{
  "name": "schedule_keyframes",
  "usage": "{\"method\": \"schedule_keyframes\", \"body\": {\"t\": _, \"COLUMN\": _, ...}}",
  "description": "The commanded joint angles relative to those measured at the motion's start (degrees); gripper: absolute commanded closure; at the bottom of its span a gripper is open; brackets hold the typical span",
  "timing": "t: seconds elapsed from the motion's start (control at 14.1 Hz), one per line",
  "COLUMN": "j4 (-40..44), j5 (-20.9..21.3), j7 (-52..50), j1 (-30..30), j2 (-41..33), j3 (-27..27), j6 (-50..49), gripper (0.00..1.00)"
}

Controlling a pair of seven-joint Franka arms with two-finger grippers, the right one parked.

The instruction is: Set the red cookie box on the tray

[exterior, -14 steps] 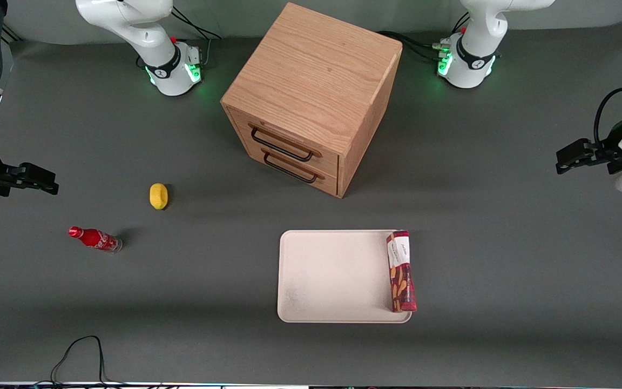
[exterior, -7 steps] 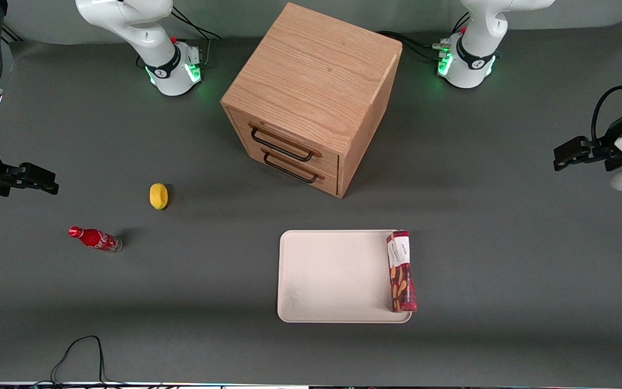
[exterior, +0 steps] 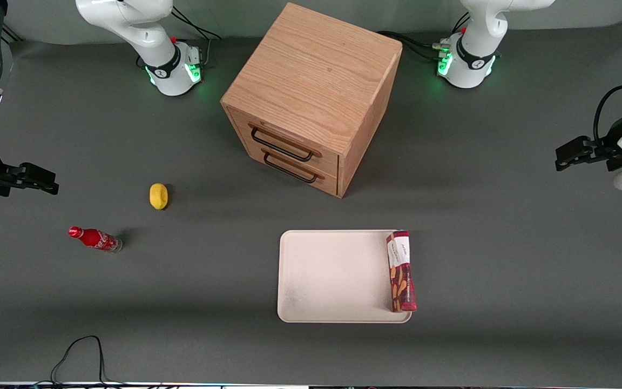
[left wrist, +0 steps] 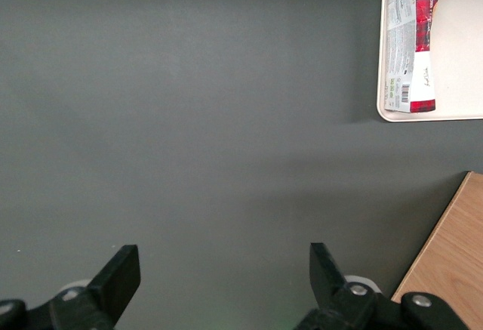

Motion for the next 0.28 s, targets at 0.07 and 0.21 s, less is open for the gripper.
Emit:
{"method": "schedule_keyframes", "body": {"t": 0.07, "j4": 0.37, "j5": -0.43, "j7": 0.68, "j1": 0.65, "j2": -0.62, "j3": -0.74, "j6": -1.44, "gripper": 0.0}}
{"method": "schedule_keyframes", "body": {"t": 0.21, "j4": 0.37, "j5": -0.43, "j7": 0.68, "j1": 0.74, "j2": -0.62, "j3": -0.74, "j6": -1.35, "gripper": 0.0}}
